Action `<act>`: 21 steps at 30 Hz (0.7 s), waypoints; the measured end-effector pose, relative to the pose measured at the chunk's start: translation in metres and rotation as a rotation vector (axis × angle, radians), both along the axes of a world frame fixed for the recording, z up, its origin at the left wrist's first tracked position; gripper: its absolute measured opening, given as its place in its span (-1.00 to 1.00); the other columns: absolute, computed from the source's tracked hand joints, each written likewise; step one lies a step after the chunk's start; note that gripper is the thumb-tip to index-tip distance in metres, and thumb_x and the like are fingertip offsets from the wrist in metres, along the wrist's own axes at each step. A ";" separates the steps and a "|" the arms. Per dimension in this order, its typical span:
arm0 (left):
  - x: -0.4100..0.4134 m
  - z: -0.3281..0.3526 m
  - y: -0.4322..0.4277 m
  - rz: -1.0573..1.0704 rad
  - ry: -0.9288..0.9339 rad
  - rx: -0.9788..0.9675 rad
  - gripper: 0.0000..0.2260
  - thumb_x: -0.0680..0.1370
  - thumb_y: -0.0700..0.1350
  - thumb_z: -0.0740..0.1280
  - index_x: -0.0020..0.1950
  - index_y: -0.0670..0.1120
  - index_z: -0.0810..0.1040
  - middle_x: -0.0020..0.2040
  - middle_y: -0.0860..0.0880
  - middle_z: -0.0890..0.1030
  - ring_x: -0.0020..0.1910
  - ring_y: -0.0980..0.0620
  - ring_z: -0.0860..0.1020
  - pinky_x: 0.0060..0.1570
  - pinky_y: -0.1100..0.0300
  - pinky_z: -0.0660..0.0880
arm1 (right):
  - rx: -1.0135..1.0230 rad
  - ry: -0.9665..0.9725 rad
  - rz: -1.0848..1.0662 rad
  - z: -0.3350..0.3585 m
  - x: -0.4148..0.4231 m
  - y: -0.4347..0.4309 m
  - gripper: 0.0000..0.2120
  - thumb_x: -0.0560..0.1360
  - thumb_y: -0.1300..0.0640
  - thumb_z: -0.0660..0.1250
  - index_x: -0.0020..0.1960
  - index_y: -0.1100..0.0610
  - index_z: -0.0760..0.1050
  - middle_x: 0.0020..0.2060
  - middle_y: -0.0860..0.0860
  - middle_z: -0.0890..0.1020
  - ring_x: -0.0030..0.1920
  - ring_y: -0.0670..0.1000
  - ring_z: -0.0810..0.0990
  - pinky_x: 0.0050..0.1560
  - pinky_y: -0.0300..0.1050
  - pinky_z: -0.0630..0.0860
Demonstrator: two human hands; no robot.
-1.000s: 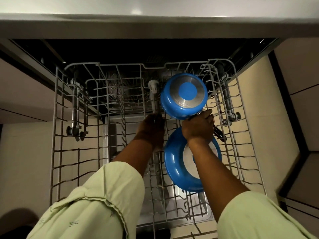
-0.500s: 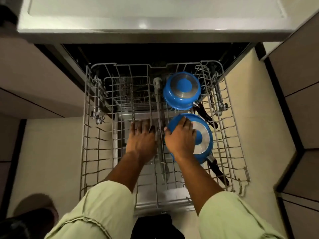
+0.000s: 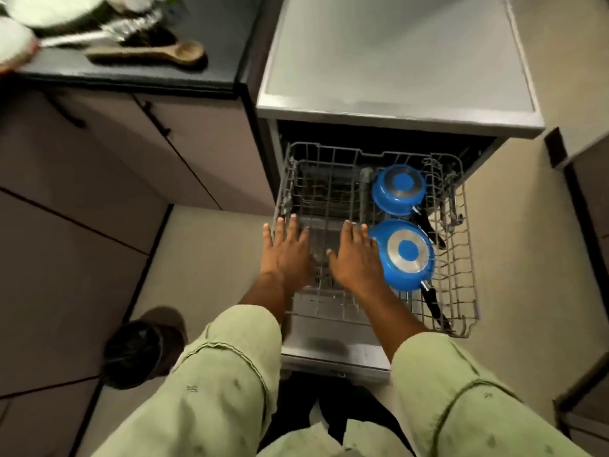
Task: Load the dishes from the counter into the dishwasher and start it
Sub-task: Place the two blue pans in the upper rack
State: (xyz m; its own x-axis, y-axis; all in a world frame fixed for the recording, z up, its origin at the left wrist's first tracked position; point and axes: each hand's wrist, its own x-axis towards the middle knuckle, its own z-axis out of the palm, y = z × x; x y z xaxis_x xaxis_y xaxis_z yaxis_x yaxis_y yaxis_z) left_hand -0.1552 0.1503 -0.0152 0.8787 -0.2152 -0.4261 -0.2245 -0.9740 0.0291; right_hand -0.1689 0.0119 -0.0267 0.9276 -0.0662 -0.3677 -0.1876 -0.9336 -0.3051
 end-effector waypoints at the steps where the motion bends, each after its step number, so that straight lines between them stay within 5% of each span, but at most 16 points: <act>1: -0.002 0.011 0.011 0.018 -0.030 0.000 -0.39 0.66 0.10 0.11 0.63 -0.05 -0.03 0.63 -0.16 -0.14 0.59 -0.22 -0.18 0.51 -0.24 -0.22 | -0.013 -0.021 0.023 0.011 0.000 0.006 -0.30 0.64 -0.08 0.11 0.59 0.20 -0.12 0.58 0.15 0.00 0.58 0.16 -0.10 0.55 0.13 -0.09; 9: -0.002 0.089 0.100 0.118 -0.220 -0.054 -0.42 0.67 0.16 0.06 0.63 -0.04 0.01 0.63 -0.15 -0.11 0.60 -0.21 -0.15 0.50 -0.24 -0.21 | -0.073 -0.187 0.118 0.091 0.015 0.072 -0.29 0.61 -0.28 -0.05 0.60 0.12 -0.06 0.59 0.10 0.01 0.58 0.12 -0.12 0.53 0.17 -0.17; 21: -0.011 0.159 0.285 0.192 -0.411 -0.060 -0.42 0.67 0.15 0.07 0.63 -0.01 -0.01 0.63 -0.14 -0.11 0.60 -0.22 -0.15 0.52 -0.24 -0.19 | -0.050 -0.357 0.214 0.163 0.029 0.272 -0.29 0.61 -0.30 -0.06 0.60 0.09 -0.05 0.59 0.10 0.02 0.58 0.12 -0.11 0.54 0.18 -0.14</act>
State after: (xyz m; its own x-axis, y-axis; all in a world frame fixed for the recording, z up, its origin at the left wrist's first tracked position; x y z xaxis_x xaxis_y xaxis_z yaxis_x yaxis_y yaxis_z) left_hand -0.1664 0.4357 0.1438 0.9987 -0.0452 -0.0251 -0.0443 -0.9985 0.0333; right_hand -0.1397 0.2835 0.1361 0.9910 0.1324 -0.0220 0.1217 -0.9554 -0.2692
